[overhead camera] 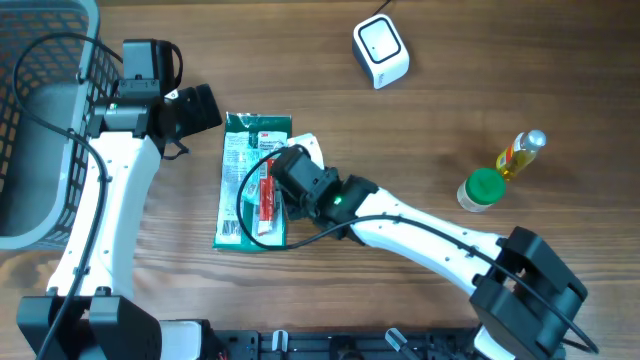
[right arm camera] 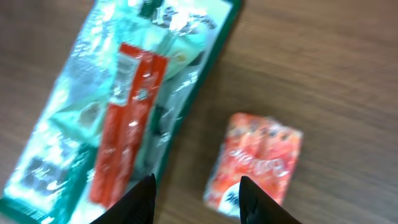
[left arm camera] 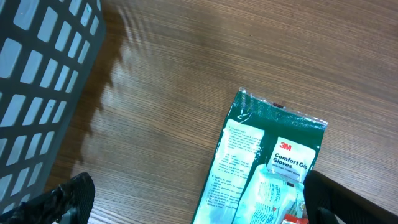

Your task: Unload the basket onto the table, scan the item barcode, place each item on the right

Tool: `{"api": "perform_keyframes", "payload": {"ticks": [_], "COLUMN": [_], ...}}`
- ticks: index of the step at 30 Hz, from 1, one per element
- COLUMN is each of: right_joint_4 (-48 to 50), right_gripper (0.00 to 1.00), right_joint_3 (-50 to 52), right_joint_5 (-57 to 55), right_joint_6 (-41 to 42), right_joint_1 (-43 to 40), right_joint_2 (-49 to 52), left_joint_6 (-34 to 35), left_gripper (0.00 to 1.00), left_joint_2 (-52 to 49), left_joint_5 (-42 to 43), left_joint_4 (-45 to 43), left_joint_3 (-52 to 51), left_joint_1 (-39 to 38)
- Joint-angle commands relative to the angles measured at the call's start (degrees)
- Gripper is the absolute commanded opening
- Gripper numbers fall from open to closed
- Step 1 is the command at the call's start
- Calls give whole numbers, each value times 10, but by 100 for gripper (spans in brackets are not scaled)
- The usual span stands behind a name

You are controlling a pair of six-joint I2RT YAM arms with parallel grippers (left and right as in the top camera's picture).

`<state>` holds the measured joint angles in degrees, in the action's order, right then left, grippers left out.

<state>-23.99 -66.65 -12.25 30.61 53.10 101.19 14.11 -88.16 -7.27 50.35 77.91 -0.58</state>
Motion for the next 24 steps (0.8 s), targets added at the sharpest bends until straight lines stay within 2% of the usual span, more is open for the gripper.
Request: {"api": "perform_keyframes", "payload": {"ticks": [1,18,22,24], "right_joint_4": [5,42,37,32], "right_gripper": [44,42,31,22], "right_joint_3": [-10,-9,-9,-10], "right_joint_5": [-74,-72,-74,-74], "right_joint_6": [14,-6,-6,-7], "right_joint_1": [9,9,9,9], "right_joint_2": [45,125,132,130], "left_joint_6": [5,5,5,5], "left_gripper": [100,100,100,100], "left_joint_2": [-1,-1,-1,-1], "left_joint_5": [-3,-3,-3,-3], "left_joint_4": [-1,-2,-1,-1], "left_joint_3": [3,3,3,3], "left_joint_1": [3,3,3,3]}}
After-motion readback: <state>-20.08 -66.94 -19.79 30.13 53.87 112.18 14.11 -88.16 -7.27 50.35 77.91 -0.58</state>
